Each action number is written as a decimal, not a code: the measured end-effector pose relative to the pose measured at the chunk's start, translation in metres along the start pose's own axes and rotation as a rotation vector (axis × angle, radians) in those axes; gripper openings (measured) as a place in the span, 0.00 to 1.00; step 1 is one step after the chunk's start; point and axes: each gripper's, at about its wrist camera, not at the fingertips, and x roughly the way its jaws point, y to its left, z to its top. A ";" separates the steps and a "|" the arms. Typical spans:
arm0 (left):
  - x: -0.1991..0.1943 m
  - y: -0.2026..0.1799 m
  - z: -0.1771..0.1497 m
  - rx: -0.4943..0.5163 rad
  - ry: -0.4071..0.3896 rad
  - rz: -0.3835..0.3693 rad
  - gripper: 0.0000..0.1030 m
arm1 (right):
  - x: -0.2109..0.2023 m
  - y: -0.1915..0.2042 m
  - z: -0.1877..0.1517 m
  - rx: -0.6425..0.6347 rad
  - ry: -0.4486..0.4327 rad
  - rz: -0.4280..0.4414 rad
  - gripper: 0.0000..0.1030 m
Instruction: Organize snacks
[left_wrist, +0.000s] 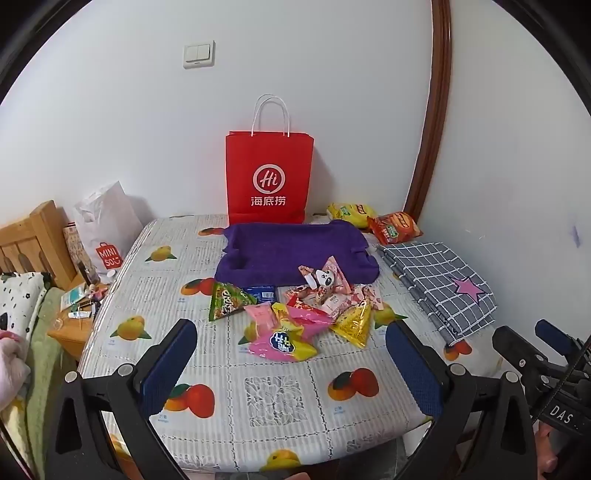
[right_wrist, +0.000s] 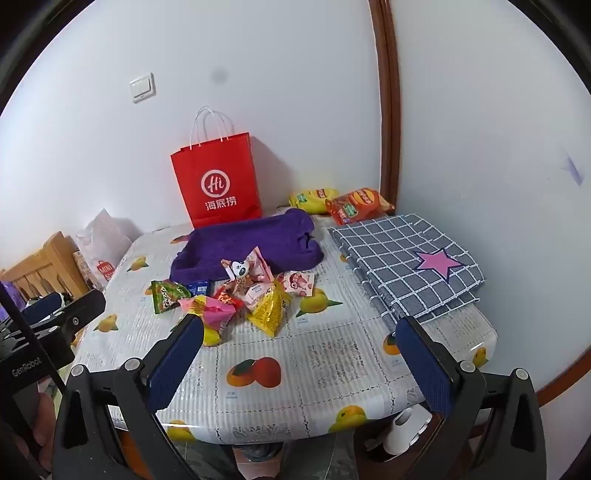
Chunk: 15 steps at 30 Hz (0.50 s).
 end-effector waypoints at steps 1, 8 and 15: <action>0.000 0.000 0.000 0.002 0.001 0.003 1.00 | 0.000 0.000 0.000 0.001 0.005 0.000 0.99; -0.001 -0.003 0.001 -0.021 0.008 -0.018 1.00 | -0.002 0.005 -0.003 0.003 0.019 0.000 0.99; -0.006 -0.002 0.001 -0.012 -0.003 -0.028 1.00 | -0.008 0.010 -0.005 -0.018 0.012 -0.005 0.99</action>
